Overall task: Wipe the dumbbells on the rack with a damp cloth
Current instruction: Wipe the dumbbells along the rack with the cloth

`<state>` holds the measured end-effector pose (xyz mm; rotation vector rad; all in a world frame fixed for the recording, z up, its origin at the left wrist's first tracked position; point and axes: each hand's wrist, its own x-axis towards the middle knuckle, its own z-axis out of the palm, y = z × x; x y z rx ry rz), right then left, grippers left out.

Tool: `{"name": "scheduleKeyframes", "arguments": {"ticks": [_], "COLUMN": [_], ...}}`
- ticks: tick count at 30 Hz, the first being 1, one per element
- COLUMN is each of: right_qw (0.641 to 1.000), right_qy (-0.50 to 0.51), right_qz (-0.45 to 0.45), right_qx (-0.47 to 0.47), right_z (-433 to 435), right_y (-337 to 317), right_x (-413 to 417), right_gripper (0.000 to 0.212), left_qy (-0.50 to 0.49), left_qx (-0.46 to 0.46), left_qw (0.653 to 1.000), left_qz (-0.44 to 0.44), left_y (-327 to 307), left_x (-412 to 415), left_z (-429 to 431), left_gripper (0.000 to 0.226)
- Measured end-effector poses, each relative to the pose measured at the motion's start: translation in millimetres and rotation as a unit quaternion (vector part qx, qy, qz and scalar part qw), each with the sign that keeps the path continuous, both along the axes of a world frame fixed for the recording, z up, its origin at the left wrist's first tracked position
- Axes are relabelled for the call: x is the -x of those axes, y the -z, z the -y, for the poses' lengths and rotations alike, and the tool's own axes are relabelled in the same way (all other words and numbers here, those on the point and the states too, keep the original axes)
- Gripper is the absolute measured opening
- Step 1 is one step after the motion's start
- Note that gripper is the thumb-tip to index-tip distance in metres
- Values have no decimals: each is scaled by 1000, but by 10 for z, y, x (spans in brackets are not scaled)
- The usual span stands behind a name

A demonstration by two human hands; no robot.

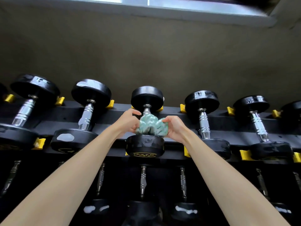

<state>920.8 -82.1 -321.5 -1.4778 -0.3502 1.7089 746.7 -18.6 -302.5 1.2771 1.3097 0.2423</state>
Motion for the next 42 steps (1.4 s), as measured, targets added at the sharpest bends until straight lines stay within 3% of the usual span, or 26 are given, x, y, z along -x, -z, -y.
{"name": "scheduleKeyframes", "arguments": {"ticks": [2, 5, 8, 12, 15, 17, 21, 25, 34, 42], "right_qw": [998, 992, 981, 975, 980, 982, 977, 979, 997, 979], "right_qy": [51, 113, 174, 213, 198, 183, 162, 142, 21, -62], "right_qz": [-40, -26, -1, 30, 16, -43, -137, -148, -18, 181], "right_qx": [-17, -53, -81, -59, -27, -25, -19, 0, 70, 72], "right_z": [-24, -126, -264, -360, -372, -366, -333, -285, -175, -82], "right_y": [-52, -123, -124, 107, 355, 466, 547, 567, 484, 334], "right_x": [-57, -163, -231, -219, -112, -14, 96, 73, 64, 165], "right_gripper": [23, 24, 24, 23, 23, 29, 35, 36, 25, 7], "left_qy": [-59, -107, -122, -112, -118, -127, -165, -152, -52, 62], "left_qx": [-4, -81, -173, -224, -185, -128, -1, 38, 67, -12], "left_qw": [997, 990, 975, 967, 975, 983, 986, 986, 996, 994], "left_qz": [42, 52, 66, 35, -27, -40, 31, 54, -20, -87], "left_y": [-57, -127, -105, 75, 388, 575, 646, 657, 543, 233], "left_x": [20, 27, -12, -85, -98, -113, -181, -146, -10, 40], "left_z": [-96, -264, -403, -406, -389, -375, -332, -289, -123, -21], "left_gripper": [49, 45, 47, 45, 41, 42, 39, 42, 38, 40]}}
